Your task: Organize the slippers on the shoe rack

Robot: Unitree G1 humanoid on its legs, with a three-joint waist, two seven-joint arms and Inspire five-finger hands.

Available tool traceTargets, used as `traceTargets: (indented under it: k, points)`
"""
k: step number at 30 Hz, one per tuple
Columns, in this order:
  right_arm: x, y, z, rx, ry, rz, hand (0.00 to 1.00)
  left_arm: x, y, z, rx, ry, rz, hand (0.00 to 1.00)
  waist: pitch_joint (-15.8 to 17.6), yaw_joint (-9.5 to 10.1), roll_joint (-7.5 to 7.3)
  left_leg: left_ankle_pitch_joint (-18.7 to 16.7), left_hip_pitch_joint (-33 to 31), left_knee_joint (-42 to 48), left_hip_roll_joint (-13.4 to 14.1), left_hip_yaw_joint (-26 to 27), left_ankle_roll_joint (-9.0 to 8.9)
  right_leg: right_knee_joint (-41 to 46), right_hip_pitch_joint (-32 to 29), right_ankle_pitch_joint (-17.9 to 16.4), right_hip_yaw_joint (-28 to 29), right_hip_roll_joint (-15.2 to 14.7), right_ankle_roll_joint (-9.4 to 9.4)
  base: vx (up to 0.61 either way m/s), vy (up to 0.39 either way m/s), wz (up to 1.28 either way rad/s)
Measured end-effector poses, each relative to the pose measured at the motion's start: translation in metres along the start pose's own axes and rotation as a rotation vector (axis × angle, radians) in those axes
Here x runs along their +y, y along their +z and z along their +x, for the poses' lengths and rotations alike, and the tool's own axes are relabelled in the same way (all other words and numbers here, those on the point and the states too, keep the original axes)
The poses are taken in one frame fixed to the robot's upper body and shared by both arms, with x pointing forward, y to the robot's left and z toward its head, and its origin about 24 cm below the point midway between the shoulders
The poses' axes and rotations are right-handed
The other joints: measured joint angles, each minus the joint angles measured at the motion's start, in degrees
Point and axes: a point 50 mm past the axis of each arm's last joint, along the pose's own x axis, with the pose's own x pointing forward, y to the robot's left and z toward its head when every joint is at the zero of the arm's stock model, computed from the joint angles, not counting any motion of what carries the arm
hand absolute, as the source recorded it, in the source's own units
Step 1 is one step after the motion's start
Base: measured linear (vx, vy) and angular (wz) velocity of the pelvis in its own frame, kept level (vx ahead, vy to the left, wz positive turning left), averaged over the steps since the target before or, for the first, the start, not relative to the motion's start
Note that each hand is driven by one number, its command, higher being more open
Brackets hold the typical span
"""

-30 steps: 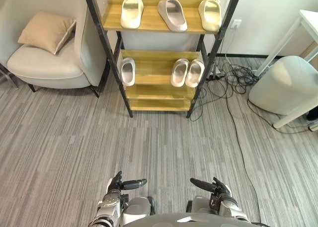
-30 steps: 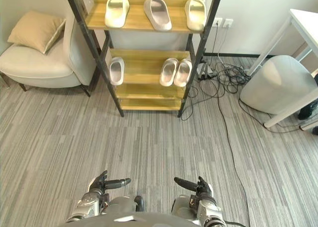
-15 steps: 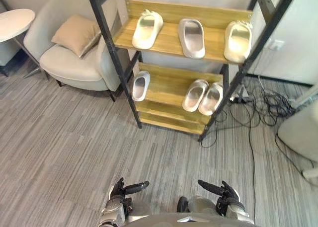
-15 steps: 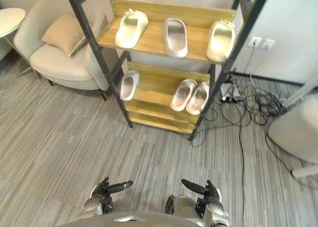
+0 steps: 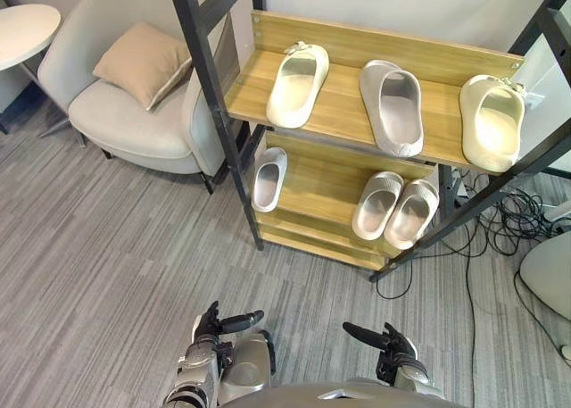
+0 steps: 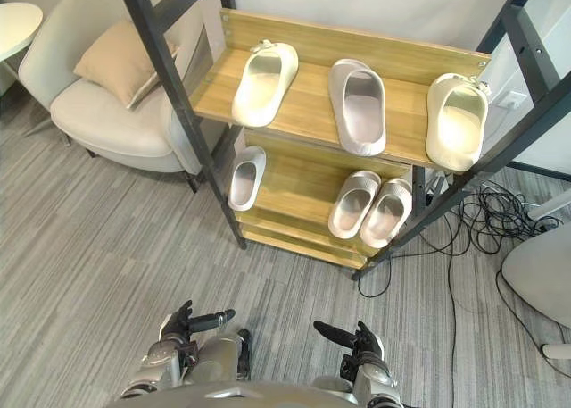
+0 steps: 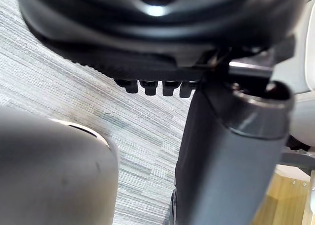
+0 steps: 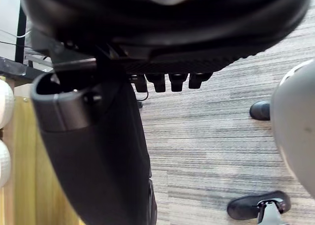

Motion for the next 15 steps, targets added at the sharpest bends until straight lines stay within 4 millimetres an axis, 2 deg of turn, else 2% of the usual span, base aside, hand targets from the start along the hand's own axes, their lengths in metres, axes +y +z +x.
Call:
traceTargets:
  k: [1,3,4,5,6,7,8,9,12,14,15]
  points:
    - [-0.001,0.002,0.001,-0.006,-0.001,-0.004,1.00,0.000,-0.001,0.000,0.005,-0.004,0.010,1.00,-0.04,0.01,-0.27,0.03,2.22,-2.17,-0.06,1.47,0.03,9.65,-4.86,0.21,1.08,-1.03,0.51,0.05,0.063,-0.57]
    - [0.000,0.003,0.001,-0.006,0.002,-0.012,1.00,-0.002,-0.004,-0.001,0.013,-0.018,0.044,1.00,-0.20,-0.41,-0.81,0.21,4.74,-4.12,-0.69,3.08,0.99,21.34,-10.24,1.31,0.57,-3.67,1.69,0.14,0.057,-0.41]
    - [-0.001,0.002,0.001,0.001,0.002,-0.018,1.00,0.000,-0.005,-0.001,0.019,-0.019,0.068,1.00,-0.45,-1.03,-1.22,-0.05,6.25,-4.95,-1.12,3.52,1.29,24.83,-12.17,-0.12,-1.38,-5.40,-0.09,0.15,0.028,-0.22]
    - [-0.001,0.001,0.001,0.005,0.004,-0.030,1.00,0.001,-0.007,-0.001,0.025,-0.019,0.080,1.00,-0.60,-1.56,-1.47,-0.24,7.39,-5.57,-1.17,3.53,1.39,25.42,-13.06,-1.34,-3.25,-5.83,-1.47,0.15,-0.012,-0.11]
    - [-0.001,0.001,0.001,0.005,0.007,-0.045,1.00,0.001,-0.010,-0.001,0.034,-0.018,0.080,1.00,-0.60,-2.06,-1.44,-0.37,8.75,-6.37,-0.82,3.54,1.19,24.04,-14.29,-3.13,-4.87,-5.21,-2.27,0.15,-0.060,0.02]
    - [0.000,0.002,0.001,0.002,0.009,-0.055,1.00,0.002,-0.011,-0.002,0.038,-0.017,0.079,1.00,-0.61,-2.43,-1.34,-0.48,9.66,-6.67,-0.06,3.49,0.63,18.49,-15.61,-3.58,-5.82,-3.04,-2.98,0.21,-0.115,0.08]
    - [0.002,0.001,0.001,0.001,0.017,-0.069,1.00,0.003,-0.011,-0.002,0.038,-0.014,0.081,1.00,-0.83,-2.38,-1.78,-0.73,9.90,-6.49,-0.03,3.17,-0.05,10.54,-15.91,-1.67,-5.61,-1.02,-2.89,0.22,-0.159,0.18]
    - [0.003,-0.002,0.000,0.011,0.020,-0.072,1.00,0.008,-0.011,-0.001,0.041,-0.006,0.086,1.00,-1.30,-2.39,-2.74,-1.16,9.88,-6.22,-1.10,2.22,-0.87,6.21,-15.45,0.58,-5.64,-0.51,-4.59,0.25,-0.167,0.19]
    - [-0.009,-0.002,0.001,0.022,-0.012,-0.064,1.00,-0.005,-0.019,-0.004,0.064,-0.035,0.072,1.00,-2.50,-2.42,0.93,-1.08,10.15,-7.78,0.92,-0.98,-1.21,1.32,-12.87,1.53,-7.11,2.18,-5.74,0.21,-0.114,0.08]
    - [-0.015,-0.005,0.001,0.035,-0.033,-0.048,1.00,-0.008,-0.022,-0.005,0.071,-0.038,0.058,1.00,-2.50,-2.44,2.07,-1.12,11.46,-8.46,2.07,-1.66,-1.43,-1.59,-10.25,1.96,-7.80,3.76,-6.23,0.18,-0.101,0.06]
    - [-0.015,-0.006,0.001,0.037,-0.035,-0.041,1.00,-0.008,-0.022,-0.005,0.072,-0.037,0.059,1.00,-2.48,-2.46,2.06,-1.12,11.53,-8.34,2.30,-1.75,-1.51,-2.31,-9.47,1.97,-7.99,4.08,-6.26,0.18,-0.115,0.12]
